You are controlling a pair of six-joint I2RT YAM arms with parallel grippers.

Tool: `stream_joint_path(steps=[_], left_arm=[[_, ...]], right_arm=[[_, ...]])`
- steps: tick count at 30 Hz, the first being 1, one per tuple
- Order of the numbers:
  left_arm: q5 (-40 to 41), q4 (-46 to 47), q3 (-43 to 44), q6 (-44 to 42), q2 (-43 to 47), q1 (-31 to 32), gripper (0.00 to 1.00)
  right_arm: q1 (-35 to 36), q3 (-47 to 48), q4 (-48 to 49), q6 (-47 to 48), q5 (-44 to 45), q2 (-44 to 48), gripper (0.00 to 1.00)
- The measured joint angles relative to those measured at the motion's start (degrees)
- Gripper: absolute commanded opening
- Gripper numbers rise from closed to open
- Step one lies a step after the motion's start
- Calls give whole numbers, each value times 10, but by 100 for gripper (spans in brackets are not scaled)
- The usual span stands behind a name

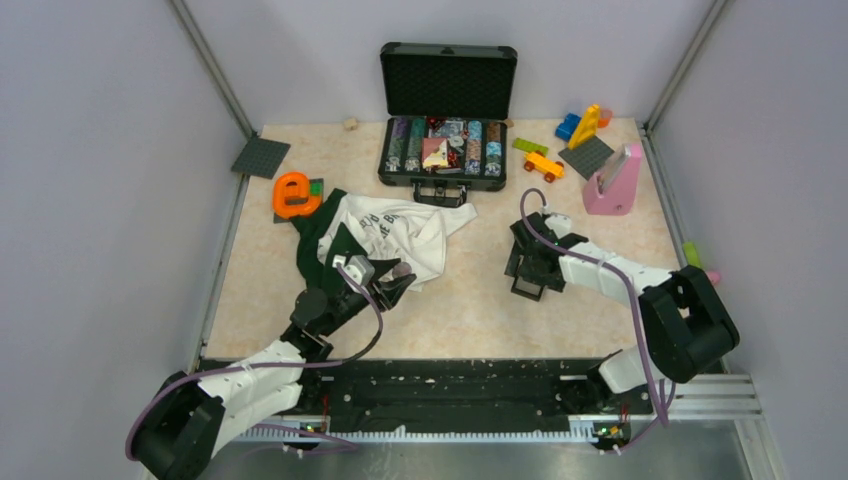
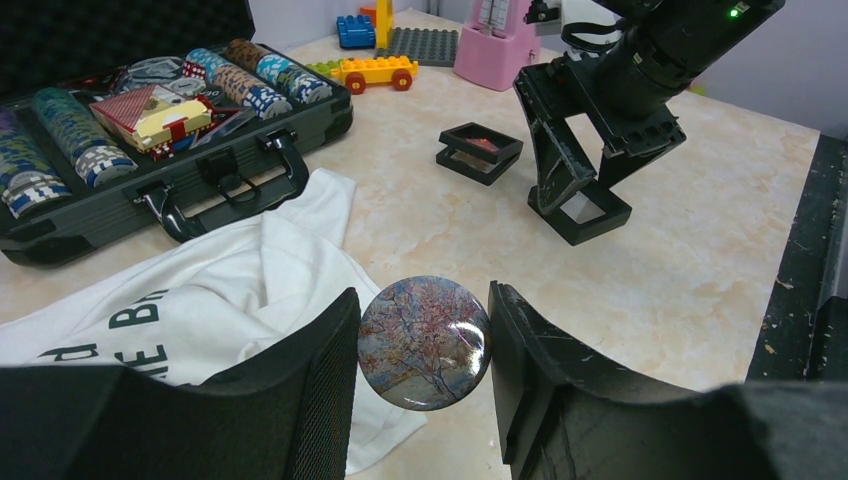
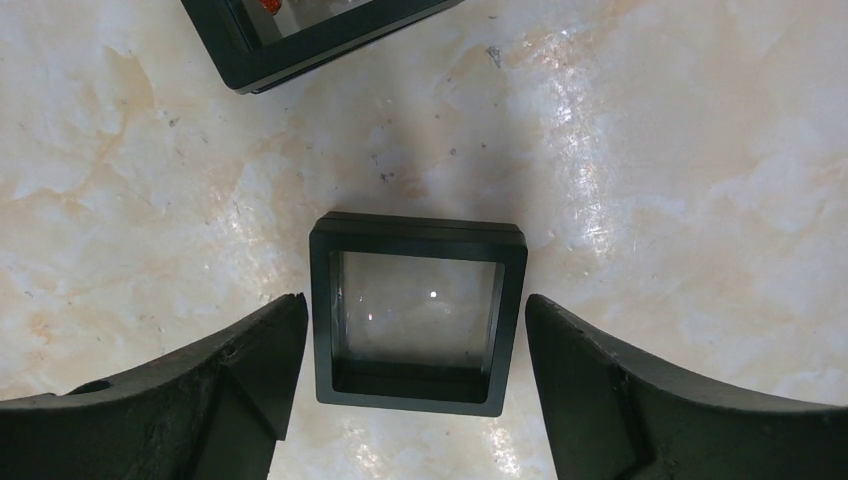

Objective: Remove the brooch from the garment
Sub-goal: Pick up the brooch box from the center of the board.

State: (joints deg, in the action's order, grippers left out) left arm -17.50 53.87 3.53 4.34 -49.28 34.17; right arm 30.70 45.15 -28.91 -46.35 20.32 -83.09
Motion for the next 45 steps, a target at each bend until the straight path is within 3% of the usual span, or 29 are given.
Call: stream_joint_path(steps=[11, 18, 24, 29, 36, 45], left_arm=[[0, -8, 0, 0, 0, 0, 37], [-1, -9, 0, -3, -11, 0, 37], [-11, -27, 22, 1, -72, 0, 38], [3, -90, 117, 3, -160, 0, 38], [47, -106, 208, -5, -297, 0, 37], [90, -115, 252, -18, -426, 7, 38]], right_arm=[[0, 0, 3, -2, -10, 2, 59], [-1, -21, 61, 56, -118, 82, 45], [-14, -78, 141, 134, -242, 186, 45], [-29, -116, 161, 174, -295, 243, 44], [-37, -137, 167, 189, -321, 258, 43], [-44, -137, 169, 192, -324, 267, 43]])
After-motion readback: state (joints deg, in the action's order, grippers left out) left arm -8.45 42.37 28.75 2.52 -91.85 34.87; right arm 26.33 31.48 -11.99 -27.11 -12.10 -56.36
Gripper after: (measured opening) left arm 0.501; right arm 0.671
